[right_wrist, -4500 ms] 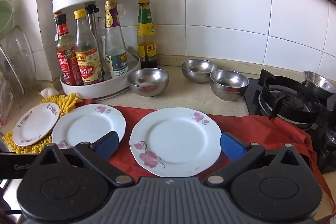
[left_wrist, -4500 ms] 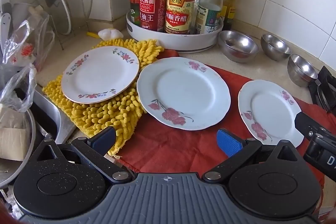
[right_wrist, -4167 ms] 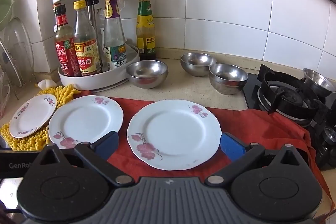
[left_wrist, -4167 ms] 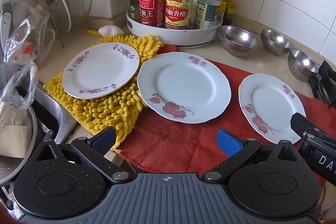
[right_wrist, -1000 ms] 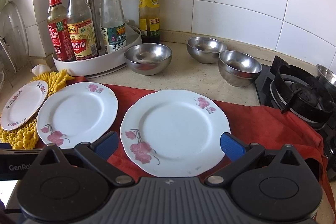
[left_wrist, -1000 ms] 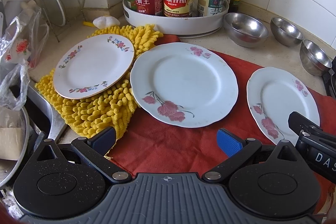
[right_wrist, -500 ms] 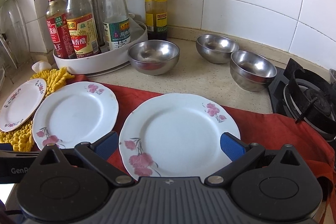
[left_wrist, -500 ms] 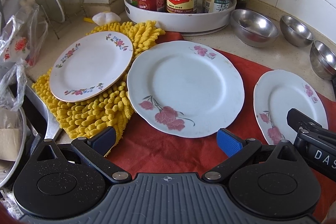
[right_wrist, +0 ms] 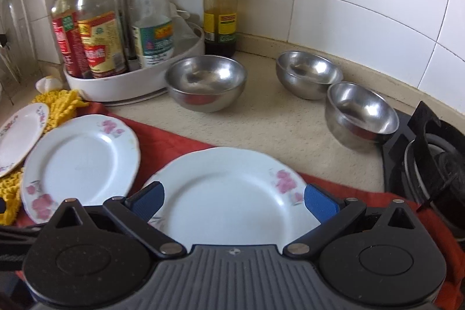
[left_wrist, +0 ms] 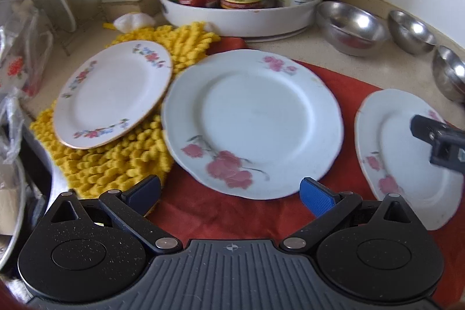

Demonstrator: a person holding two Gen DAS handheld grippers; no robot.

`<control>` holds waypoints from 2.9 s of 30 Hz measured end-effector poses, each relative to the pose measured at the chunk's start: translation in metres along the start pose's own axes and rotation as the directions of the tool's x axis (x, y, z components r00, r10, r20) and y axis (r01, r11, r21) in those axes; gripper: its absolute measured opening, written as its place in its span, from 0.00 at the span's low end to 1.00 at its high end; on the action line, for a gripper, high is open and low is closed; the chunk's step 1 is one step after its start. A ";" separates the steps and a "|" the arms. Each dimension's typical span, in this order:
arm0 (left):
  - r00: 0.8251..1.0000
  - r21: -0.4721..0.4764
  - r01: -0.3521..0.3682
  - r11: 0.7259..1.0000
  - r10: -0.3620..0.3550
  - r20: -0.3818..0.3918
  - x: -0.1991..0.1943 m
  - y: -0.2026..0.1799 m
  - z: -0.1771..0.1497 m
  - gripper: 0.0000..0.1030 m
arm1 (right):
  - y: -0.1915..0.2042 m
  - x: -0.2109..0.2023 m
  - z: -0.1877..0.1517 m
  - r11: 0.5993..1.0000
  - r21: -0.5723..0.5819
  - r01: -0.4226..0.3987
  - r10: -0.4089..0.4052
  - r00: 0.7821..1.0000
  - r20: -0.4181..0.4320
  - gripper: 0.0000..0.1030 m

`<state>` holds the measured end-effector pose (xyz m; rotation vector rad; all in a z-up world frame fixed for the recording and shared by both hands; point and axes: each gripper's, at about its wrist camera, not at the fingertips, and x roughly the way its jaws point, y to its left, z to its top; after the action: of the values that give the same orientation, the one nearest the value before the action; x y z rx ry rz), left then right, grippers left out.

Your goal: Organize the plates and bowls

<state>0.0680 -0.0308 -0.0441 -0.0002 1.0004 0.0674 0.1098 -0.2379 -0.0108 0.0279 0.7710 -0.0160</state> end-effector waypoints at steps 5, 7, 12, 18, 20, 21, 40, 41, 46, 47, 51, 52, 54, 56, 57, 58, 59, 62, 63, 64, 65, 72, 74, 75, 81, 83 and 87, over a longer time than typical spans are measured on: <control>0.995 0.103 0.094 0.990 -0.097 0.022 -0.003 -0.029 -0.001 0.94 | -0.027 0.015 -0.002 1.000 -0.005 -0.013 0.013 0.999 -0.042 0.92; 0.987 0.146 0.156 0.977 -0.161 0.024 -0.006 -0.041 -0.001 0.94 | -0.036 0.019 -0.004 0.999 -0.003 -0.032 0.031 0.998 -0.055 0.88; 0.960 0.259 0.264 0.929 -0.278 0.018 -0.010 -0.078 -0.002 0.94 | -0.054 0.028 -0.009 0.990 0.047 -0.137 0.141 0.983 -0.116 0.73; 0.922 0.226 0.386 0.894 -0.371 -0.110 0.010 -0.094 0.000 0.85 | -0.077 0.034 -0.015 0.963 0.117 -0.241 0.257 0.954 -0.152 0.66; 0.905 0.193 0.421 0.886 -0.396 -0.154 0.020 -0.096 0.004 0.84 | -0.083 0.035 -0.015 0.953 0.125 -0.276 0.294 0.943 -0.157 0.66; 0.906 0.190 0.419 0.888 -0.396 -0.147 0.021 -0.098 0.005 0.85 | -0.085 0.036 -0.015 0.948 0.123 -0.293 0.310 0.938 -0.157 0.66; 0.970 0.225 0.241 0.944 -0.228 -0.083 0.022 -0.122 0.013 0.82 | -0.100 0.025 -0.017 0.927 0.145 -0.347 0.368 0.916 -0.160 0.54; 0.970 0.231 0.243 0.942 -0.230 -0.081 0.019 -0.122 0.013 0.82 | -0.100 0.022 -0.018 0.928 0.150 -0.341 0.363 0.917 -0.163 0.54; 0.966 0.305 0.259 0.917 -0.250 -0.069 0.005 -0.121 0.011 0.82 | -0.098 0.001 -0.028 0.926 0.186 -0.329 0.363 0.910 -0.198 0.54; 0.963 0.308 0.268 0.913 -0.259 -0.073 0.004 -0.119 0.011 0.82 | -0.097 -0.003 -0.030 0.926 0.189 -0.328 0.364 0.907 -0.212 0.54; 0.950 0.316 0.312 0.896 -0.296 -0.099 0.004 -0.115 0.012 0.82 | -0.093 -0.005 -0.037 0.929 0.192 -0.316 0.361 0.888 -0.285 0.54; 0.947 0.322 0.321 0.891 -0.302 -0.108 0.005 -0.115 0.011 0.82 | -0.094 -0.004 -0.038 0.929 0.196 -0.313 0.360 0.885 -0.295 0.54; 0.940 0.328 0.342 0.881 -0.318 -0.125 0.006 -0.113 0.010 0.81 | -0.097 -0.003 -0.038 0.934 0.204 -0.293 0.344 0.890 -0.299 0.54; 0.936 0.318 0.351 0.881 -0.329 -0.123 0.007 -0.109 0.010 0.79 | -0.100 -0.005 -0.034 0.942 0.192 -0.274 0.319 0.908 -0.270 0.54; 0.937 0.315 0.349 0.883 -0.330 -0.111 0.006 -0.107 0.011 0.79 | -0.100 -0.006 -0.030 0.948 0.179 -0.263 0.302 0.920 -0.251 0.54; 0.940 0.313 0.339 0.887 -0.326 -0.095 0.004 -0.105 0.011 0.81 | -0.100 -0.007 -0.027 0.953 0.167 -0.252 0.287 0.928 -0.236 0.54; 0.945 0.311 0.327 0.892 -0.318 -0.080 0.002 -0.103 0.012 0.84 | -0.100 -0.007 -0.023 0.956 0.161 -0.246 0.278 0.934 -0.225 0.54; 0.959 0.304 0.280 0.910 -0.279 -0.047 -0.002 -0.098 0.011 0.84 | -0.095 -0.006 -0.013 0.955 0.141 -0.262 0.286 0.938 -0.197 0.54; 0.962 0.298 0.269 0.916 -0.270 -0.039 -0.003 -0.096 0.011 0.84 | -0.092 -0.005 -0.010 0.953 0.123 -0.276 0.296 0.937 -0.185 0.54; 0.965 0.291 0.260 0.921 -0.262 -0.032 -0.004 -0.094 0.011 0.84 | -0.086 -0.005 -0.006 0.951 0.103 -0.292 0.306 0.936 -0.172 0.54; 0.968 0.281 0.247 0.927 -0.251 -0.022 -0.006 -0.091 0.011 0.84 | -0.081 -0.004 -0.003 0.948 0.082 -0.309 0.319 0.934 -0.162 0.54; 0.992 0.193 0.117 0.974 -0.124 0.027 -0.011 -0.062 0.011 0.85 | -0.035 0.011 0.019 0.902 -0.025 -0.430 0.425 0.897 -0.123 0.54; 0.996 0.151 0.077 0.986 -0.081 0.027 -0.010 -0.050 0.011 0.85 | -0.022 0.017 0.022 0.892 -0.054 -0.450 0.441 0.889 -0.125 0.54; 0.998 0.129 0.057 0.990 -0.061 0.026 -0.009 -0.043 0.011 0.85 | -0.016 0.019 0.023 0.885 -0.068 -0.460 0.450 0.884 -0.127 0.54; 1.000 0.008 -0.021 1.000 0.020 0.009 -0.006 -0.007 0.008 0.85 | 0.012 0.029 0.028 0.859 -0.121 -0.498 0.481 0.864 -0.146 0.54; 0.999 -0.017 -0.038 0.999 0.038 -0.001 -0.004 0.002 0.007 0.85 | 0.021 0.034 0.030 0.854 -0.138 -0.501 0.481 0.863 -0.156 0.54; 0.998 -0.062 -0.059 0.996 0.058 -0.019 0.002 0.016 0.006 0.85 | 0.032 0.042 0.030 0.847 -0.158 -0.508 0.482 0.858 -0.176 0.54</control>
<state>0.0733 -0.0147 -0.0415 -0.0286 1.0155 0.1528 0.1618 -0.2071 -0.0181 0.0383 0.8749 0.5652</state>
